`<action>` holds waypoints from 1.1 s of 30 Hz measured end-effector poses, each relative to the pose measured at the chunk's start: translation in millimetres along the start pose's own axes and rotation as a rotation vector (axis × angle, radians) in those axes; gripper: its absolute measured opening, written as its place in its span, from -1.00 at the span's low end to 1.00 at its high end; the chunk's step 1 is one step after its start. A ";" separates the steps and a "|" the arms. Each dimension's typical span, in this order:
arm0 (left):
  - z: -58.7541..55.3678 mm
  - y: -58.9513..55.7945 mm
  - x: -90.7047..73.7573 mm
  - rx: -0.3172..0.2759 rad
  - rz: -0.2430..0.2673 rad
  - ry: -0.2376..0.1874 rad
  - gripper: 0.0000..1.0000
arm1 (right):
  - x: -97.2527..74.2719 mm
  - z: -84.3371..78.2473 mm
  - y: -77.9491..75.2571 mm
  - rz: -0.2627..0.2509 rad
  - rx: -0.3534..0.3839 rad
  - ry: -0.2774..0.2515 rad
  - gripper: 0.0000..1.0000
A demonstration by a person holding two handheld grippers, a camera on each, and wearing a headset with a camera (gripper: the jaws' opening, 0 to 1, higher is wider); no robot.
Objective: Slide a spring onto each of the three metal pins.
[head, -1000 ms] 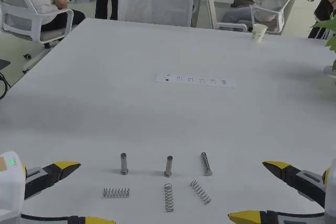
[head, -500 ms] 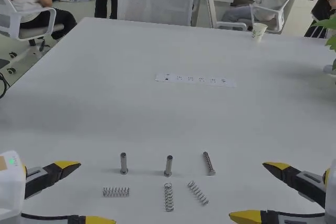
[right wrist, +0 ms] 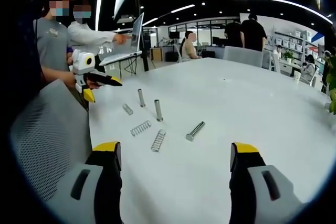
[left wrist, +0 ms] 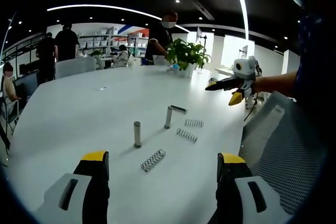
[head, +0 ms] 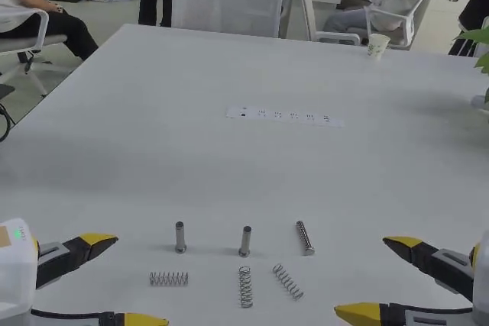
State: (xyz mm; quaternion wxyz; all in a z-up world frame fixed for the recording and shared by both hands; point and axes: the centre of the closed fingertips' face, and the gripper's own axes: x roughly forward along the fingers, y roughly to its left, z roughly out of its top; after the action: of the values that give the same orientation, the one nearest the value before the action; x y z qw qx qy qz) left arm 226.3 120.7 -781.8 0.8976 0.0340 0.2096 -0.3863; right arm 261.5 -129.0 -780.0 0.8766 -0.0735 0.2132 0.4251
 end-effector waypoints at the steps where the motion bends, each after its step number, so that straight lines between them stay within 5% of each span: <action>1: 0.1 0.1 -0.1 0.002 0.000 -0.001 0.64 | 0.0 0.0 -0.2 -0.001 0.000 0.001 0.72; 17: 2.3 -1.9 0.6 -0.001 0.001 -0.011 0.63 | 2.5 1.2 -6.8 -0.013 -0.001 0.024 0.61; 33: 5.7 -4.8 -2.6 0.001 0.004 -0.031 0.62 | 36.9 26.1 -26.4 -0.033 -0.033 0.101 0.35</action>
State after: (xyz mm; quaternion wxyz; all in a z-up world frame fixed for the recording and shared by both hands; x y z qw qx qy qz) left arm 223.3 117.8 -775.1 0.9014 0.0290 0.1954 -0.3852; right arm 310.3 -111.2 -774.1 0.8702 -0.1128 0.2491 0.4100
